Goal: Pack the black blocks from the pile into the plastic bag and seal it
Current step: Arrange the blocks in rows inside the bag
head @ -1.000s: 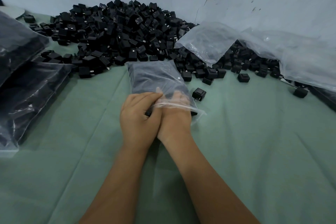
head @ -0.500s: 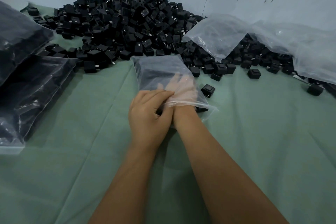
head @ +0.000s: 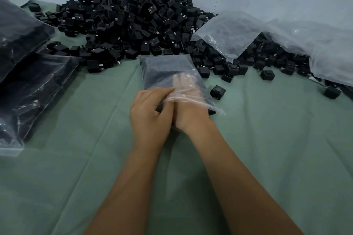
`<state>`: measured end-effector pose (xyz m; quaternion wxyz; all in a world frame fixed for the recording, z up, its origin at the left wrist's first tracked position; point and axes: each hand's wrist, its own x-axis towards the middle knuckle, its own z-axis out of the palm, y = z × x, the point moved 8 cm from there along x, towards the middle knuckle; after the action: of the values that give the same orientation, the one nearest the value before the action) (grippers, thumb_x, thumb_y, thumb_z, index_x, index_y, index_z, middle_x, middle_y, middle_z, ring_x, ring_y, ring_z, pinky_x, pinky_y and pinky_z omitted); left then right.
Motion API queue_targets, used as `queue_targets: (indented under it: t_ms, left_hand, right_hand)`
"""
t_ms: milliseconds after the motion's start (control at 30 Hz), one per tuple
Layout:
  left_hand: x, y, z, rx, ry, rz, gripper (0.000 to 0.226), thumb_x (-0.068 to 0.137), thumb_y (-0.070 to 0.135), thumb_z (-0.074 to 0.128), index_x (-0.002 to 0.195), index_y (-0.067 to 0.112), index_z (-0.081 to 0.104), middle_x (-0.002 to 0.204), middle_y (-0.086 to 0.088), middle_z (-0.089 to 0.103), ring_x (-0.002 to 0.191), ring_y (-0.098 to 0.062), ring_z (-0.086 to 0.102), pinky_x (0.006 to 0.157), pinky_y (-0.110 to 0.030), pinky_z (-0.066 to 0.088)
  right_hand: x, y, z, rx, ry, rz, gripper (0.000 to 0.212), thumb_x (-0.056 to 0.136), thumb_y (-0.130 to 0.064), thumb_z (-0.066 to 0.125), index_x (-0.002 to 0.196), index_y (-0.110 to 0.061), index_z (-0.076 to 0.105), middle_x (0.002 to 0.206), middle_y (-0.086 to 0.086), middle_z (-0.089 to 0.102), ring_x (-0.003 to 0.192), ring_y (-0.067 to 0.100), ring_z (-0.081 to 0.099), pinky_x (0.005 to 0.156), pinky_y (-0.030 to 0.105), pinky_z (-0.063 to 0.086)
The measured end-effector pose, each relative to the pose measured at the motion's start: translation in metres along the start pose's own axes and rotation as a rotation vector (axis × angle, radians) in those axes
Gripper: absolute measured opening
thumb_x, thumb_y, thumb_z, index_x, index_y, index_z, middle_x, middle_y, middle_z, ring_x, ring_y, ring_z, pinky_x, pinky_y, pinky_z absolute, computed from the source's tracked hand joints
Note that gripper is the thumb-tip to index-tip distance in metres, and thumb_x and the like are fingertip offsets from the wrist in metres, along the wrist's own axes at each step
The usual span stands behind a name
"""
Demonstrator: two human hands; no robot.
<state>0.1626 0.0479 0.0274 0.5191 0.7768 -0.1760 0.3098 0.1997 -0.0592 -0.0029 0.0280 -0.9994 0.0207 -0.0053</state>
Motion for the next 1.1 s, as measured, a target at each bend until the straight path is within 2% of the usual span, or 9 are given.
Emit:
queue_targets:
  t_ms: [133,200,300,400,500,700,933,1000,1100]
  left_hand:
    - [0.001,-0.009,-0.006,-0.033,0.028,-0.103,0.025,0.083,0.011,0.060,0.103,0.015,0.075,0.095,0.015,0.065,0.092,-0.012,0.061,0.086,-0.025,0.047]
    - [0.000,-0.015,-0.007,-0.043,0.027,-0.171,0.023,0.085,0.017,0.060,0.103,0.019,0.075,0.095,0.018,0.066,0.094,-0.011,0.062,0.087,-0.032,0.050]
    - [-0.003,-0.029,-0.007,-0.101,-0.004,-0.313,0.020,0.087,0.021,0.061,0.100,0.027,0.075,0.096,0.017,0.070,0.099,-0.011,0.064,0.090,-0.040,0.052]
    - [-0.008,-0.037,0.000,-0.120,-0.071,-0.424,0.020,0.085,0.024,0.060,0.096,0.029,0.076,0.091,0.012,0.073,0.096,-0.015,0.066,0.088,-0.044,0.053]
    - [-0.010,-0.038,0.004,-0.095,-0.114,-0.451,0.018,0.084,0.024,0.059,0.091,0.028,0.076,0.083,0.013,0.072,0.088,-0.011,0.067,0.082,-0.042,0.055]
    - [-0.011,-0.042,0.005,-0.084,-0.121,-0.483,0.019,0.086,0.023,0.058,0.091,0.028,0.075,0.084,0.012,0.072,0.092,-0.013,0.065,0.084,-0.041,0.054]
    - [-0.011,-0.038,0.006,-0.117,-0.138,-0.452,0.018,0.084,0.024,0.058,0.089,0.028,0.074,0.085,0.009,0.072,0.096,-0.018,0.065,0.083,-0.045,0.054]
    - [-0.011,-0.037,0.005,-0.134,-0.133,-0.450,0.017,0.083,0.023,0.059,0.090,0.028,0.074,0.085,0.009,0.072,0.094,-0.017,0.066,0.083,-0.045,0.055]
    - [-0.011,-0.039,0.005,-0.174,-0.114,-0.483,0.017,0.083,0.021,0.060,0.088,0.027,0.075,0.082,0.011,0.072,0.088,-0.011,0.067,0.081,-0.038,0.057]
  right_hand:
    - [-0.051,-0.002,-0.022,0.281,0.376,-0.222,0.030,0.094,-0.022,0.044,0.115,-0.017,0.065,0.115,0.000,0.065,0.107,0.019,0.058,0.094,0.033,0.045]
    - [-0.077,0.000,-0.045,0.316,0.694,-0.357,0.025,0.083,-0.008,0.049,0.091,-0.006,0.073,0.089,0.006,0.070,0.081,0.024,0.064,0.071,0.036,0.052]
    - [-0.100,0.046,-0.060,0.436,1.058,-0.198,0.023,0.076,-0.002,0.046,0.078,-0.002,0.068,0.073,0.007,0.062,0.066,0.025,0.057,0.057,0.033,0.045]
    - [-0.085,0.109,-0.035,0.744,0.902,0.211,0.032,0.080,-0.010,0.044,0.098,-0.017,0.070,0.095,-0.008,0.056,0.094,0.017,0.056,0.078,0.030,0.048]
    - [-0.066,0.130,-0.010,1.006,0.683,0.308,0.033,0.088,-0.013,0.050,0.100,-0.036,0.072,0.111,-0.011,0.047,0.117,0.015,0.044,0.104,0.031,0.038]
    - [-0.047,0.124,0.009,0.556,0.352,0.362,0.040,0.100,-0.041,0.032,0.128,-0.037,0.060,0.146,-0.002,0.040,0.133,0.017,0.031,0.104,0.030,0.018]
    - [-0.057,0.135,0.006,0.905,0.528,0.425,0.026,0.094,-0.032,0.053,0.116,-0.030,0.067,0.115,-0.010,0.042,0.113,0.007,0.048,0.099,0.024,0.041]
    - [-0.067,0.134,-0.001,1.063,0.667,0.428,0.020,0.093,-0.024,0.055,0.103,-0.032,0.070,0.109,-0.015,0.042,0.096,-0.006,0.052,0.083,0.010,0.043]
    - [-0.091,0.123,-0.020,0.980,0.904,0.345,0.021,0.089,-0.013,0.060,0.094,-0.029,0.072,0.106,-0.015,0.047,0.095,-0.001,0.054,0.084,0.013,0.046]
